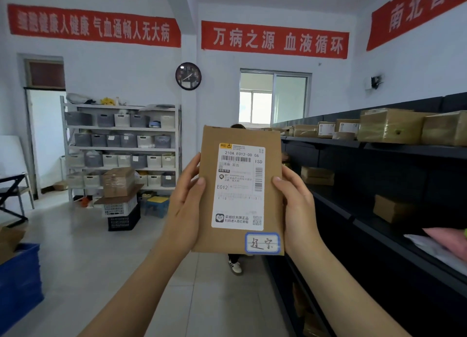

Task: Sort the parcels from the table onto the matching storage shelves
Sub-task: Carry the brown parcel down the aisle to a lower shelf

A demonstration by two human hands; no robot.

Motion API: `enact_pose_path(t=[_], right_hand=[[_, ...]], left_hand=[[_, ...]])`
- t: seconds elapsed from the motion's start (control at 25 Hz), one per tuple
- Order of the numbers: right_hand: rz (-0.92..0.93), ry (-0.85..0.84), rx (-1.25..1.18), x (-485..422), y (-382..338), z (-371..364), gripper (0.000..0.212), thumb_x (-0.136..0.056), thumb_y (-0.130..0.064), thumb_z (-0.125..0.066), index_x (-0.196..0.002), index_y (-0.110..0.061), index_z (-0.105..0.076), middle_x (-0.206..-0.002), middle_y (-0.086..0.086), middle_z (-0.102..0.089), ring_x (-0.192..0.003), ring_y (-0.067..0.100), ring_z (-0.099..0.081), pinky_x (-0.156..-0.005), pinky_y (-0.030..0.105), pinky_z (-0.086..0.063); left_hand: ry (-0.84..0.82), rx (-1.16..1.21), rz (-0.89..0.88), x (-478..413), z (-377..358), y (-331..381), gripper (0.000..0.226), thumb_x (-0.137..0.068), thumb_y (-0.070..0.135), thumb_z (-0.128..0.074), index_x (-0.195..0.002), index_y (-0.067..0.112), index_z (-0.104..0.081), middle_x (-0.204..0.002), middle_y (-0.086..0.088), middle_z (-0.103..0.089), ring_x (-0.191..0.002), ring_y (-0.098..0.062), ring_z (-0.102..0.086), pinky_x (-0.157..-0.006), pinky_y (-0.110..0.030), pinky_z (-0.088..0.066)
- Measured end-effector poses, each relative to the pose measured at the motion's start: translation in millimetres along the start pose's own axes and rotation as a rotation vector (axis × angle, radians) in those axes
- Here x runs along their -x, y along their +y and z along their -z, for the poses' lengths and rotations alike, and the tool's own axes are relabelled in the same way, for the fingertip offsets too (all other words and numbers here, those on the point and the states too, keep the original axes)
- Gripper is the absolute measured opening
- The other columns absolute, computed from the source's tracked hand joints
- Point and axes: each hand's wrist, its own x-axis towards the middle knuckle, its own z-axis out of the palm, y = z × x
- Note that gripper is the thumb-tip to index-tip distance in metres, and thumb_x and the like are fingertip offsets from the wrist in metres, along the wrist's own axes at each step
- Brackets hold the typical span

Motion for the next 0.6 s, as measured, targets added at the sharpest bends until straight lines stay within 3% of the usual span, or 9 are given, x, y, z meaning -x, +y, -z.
enact_pose_path(t=[0.12,0.32,0.44,0.6], right_hand=[[0.034,0.025,0.009,-31.5,14.7,-13.6,0.033,-0.092,-0.015,-0.055,-0.123,-0.024,-0.061,-0.103,0.000,-0.075,-0.080,0.012,-0.073,-0.065,0.029,-0.057],[0.062,0.074,0.038,-74.2,38.4,-19.4,0.031,-0.092,-0.014,-0.054,-0.122,-0.022,-0.062,-0.109,0.003,-0.073,-0.083,0.013,-0.073,-0.067,0.029,-0.057],[0.062,0.143,0.101,-95.1,47.7,3.5,0.031,-0.092,-0.017,-0.056,-0.120,-0.028,-0.061,-0.110,0.000,-0.073,-0.089,0.014,-0.073,-0.072,0.032,-0.058],[0.115,0.257,0.199,-124.8,44.6,62.7,0.029,-0.093,-0.018,-0.055,-0.119,-0.029,-0.062,-0.111,-0.002,-0.073,-0.095,0.015,-0.072,-0.077,0.034,-0.057]], left_hand=[[-0.014,0.040,-0.016,-34.4,7.8,-18.8,0.036,-0.096,0.023,-0.040,-0.125,0.045,-0.043,-0.129,0.012,-0.055,-0.102,0.004,-0.060,-0.073,-0.009,-0.049],[-0.045,0.124,-0.034,-79.0,8.2,-59.7,0.040,-0.095,0.019,-0.041,-0.131,0.035,-0.044,-0.123,0.015,-0.058,-0.106,-0.003,-0.062,-0.078,-0.015,-0.053],[-0.082,0.187,-0.010,-96.5,-19.5,-89.9,0.039,-0.096,0.014,-0.040,-0.128,0.035,-0.045,-0.114,0.022,-0.058,-0.098,0.007,-0.062,-0.070,-0.009,-0.050],[-0.189,0.314,0.044,-118.2,-90.4,-132.2,0.041,-0.096,0.012,-0.039,-0.133,0.028,-0.045,-0.112,0.025,-0.063,-0.094,0.010,-0.062,-0.071,-0.007,-0.048]])
